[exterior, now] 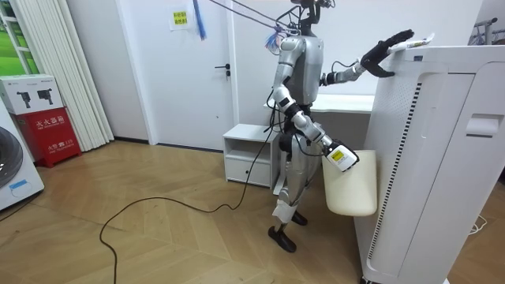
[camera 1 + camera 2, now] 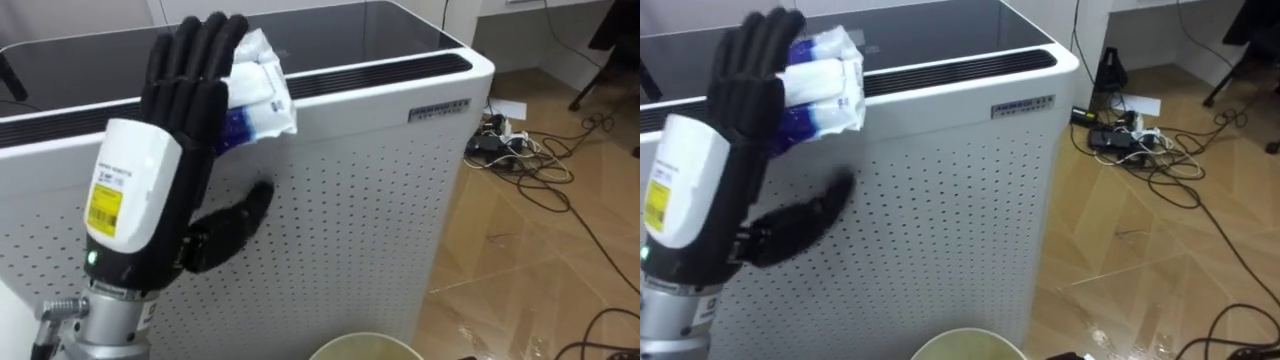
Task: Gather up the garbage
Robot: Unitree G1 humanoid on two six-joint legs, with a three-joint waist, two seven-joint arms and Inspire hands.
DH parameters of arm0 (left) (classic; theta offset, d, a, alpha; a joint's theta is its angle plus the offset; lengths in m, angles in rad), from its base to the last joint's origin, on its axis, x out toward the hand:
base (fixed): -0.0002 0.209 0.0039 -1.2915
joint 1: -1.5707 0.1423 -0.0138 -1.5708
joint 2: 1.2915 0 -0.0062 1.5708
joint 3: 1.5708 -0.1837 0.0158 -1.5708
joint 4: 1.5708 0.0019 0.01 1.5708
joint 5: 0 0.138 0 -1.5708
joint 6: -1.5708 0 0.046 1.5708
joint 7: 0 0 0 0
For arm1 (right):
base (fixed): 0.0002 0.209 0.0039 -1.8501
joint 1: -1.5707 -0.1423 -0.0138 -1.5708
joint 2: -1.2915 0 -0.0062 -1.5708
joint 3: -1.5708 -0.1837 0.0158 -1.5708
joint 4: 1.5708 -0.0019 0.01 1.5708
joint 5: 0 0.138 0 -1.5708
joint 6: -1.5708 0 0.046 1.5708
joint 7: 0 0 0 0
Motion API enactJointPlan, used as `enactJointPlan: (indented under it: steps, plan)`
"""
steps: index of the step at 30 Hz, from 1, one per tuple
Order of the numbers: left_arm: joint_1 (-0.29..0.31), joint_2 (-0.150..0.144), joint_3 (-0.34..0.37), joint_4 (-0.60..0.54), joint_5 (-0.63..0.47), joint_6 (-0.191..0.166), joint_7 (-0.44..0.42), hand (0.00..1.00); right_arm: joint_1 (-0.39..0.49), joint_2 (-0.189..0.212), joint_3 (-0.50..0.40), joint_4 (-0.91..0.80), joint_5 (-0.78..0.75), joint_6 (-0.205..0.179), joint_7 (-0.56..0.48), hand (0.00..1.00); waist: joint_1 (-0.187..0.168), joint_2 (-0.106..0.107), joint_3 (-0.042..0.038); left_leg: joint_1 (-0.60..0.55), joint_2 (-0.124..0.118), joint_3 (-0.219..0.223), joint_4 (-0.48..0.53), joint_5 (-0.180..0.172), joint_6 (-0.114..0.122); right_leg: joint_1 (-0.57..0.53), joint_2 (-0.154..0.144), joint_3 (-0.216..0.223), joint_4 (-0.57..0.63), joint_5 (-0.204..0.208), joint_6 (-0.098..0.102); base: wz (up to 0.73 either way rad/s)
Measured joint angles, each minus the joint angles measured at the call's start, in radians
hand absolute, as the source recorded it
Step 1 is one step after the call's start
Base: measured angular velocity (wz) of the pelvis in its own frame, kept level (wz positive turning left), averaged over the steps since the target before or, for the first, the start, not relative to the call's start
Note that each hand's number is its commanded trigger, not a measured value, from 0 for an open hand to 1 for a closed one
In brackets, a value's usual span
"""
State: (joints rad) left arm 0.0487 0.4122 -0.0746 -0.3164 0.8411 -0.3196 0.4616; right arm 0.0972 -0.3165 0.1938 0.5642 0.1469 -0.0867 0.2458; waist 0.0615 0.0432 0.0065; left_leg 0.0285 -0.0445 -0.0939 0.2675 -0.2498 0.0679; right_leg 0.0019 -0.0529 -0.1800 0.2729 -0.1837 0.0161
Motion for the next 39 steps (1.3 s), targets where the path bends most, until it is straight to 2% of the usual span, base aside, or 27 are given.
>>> enactJointPlan:
  steps: [3,6,11,21,29,32,36,39]
  plan:
    - [-0.001,0.009,0.000,-0.001,0.000,0.010,0.002,1.00,0.000,-0.005,0.000,-0.008,0.000,0.003,0.009,1.00,-0.004,0.001,-0.0007,0.001,0.000,0.002,-0.003,0.002,0.000,-0.001,0.000,0.001,0.000,0.001,-0.001,0.00]
    - [-0.029,0.009,0.008,-0.002,0.003,0.015,0.017,1.00,0.000,-0.007,0.000,-0.013,0.000,0.007,0.019,1.00,-0.004,0.001,-0.0007,0.011,0.000,0.008,-0.012,0.005,0.001,0.001,0.000,0.009,0.000,0.001,-0.002,-0.08]
    - [-0.044,0.010,0.015,-0.029,-0.001,0.049,0.039,1.00,0.000,-0.008,0.001,-0.025,0.001,0.020,0.030,1.00,-0.011,0.000,-0.0023,0.028,-0.001,0.010,-0.044,0.017,0.001,0.003,-0.001,0.014,-0.004,0.001,-0.002,-0.03]
    - [-0.066,0.014,0.025,-0.035,0.001,0.069,0.039,1.00,0.000,-0.009,0.001,-0.026,0.000,0.035,0.027,1.00,-0.020,0.003,-0.0038,0.037,-0.001,0.018,-0.048,0.021,0.001,0.011,-0.001,0.015,-0.012,0.001,-0.002,0.00]
    - [-0.061,0.016,0.042,-0.039,-0.031,0.056,0.041,1.00,-0.001,-0.009,-0.001,-0.028,0.001,0.035,0.023,1.00,-0.025,0.002,-0.0034,0.038,0.000,0.014,-0.062,0.022,0.000,0.008,-0.001,0.016,-0.011,0.001,-0.002,0.00]
    - [-0.059,0.016,0.039,-0.048,-0.149,0.048,0.031,1.00,-0.001,-0.009,0.002,-0.036,0.001,0.035,0.024,1.00,-0.024,0.001,-0.0033,0.038,0.000,0.015,-0.059,0.023,0.000,0.006,-0.001,0.016,-0.012,0.001,-0.002,0.00]
    - [-0.070,-0.008,0.042,-0.062,-0.411,0.030,-0.048,1.00,-0.001,-0.010,0.008,-0.036,0.000,0.035,0.024,1.00,-0.022,-0.004,0.0001,0.043,0.001,0.028,-0.058,0.023,0.000,0.011,0.000,0.024,-0.018,0.002,-0.002,-0.04]
    - [-0.074,-0.010,0.040,-0.102,-0.636,0.028,-0.129,1.00,-0.003,-0.006,0.011,-0.037,0.000,0.035,0.024,1.00,-0.025,-0.008,0.0014,0.043,0.001,0.027,-0.063,0.023,0.000,0.011,0.001,0.026,-0.017,0.001,-0.002,0.01]
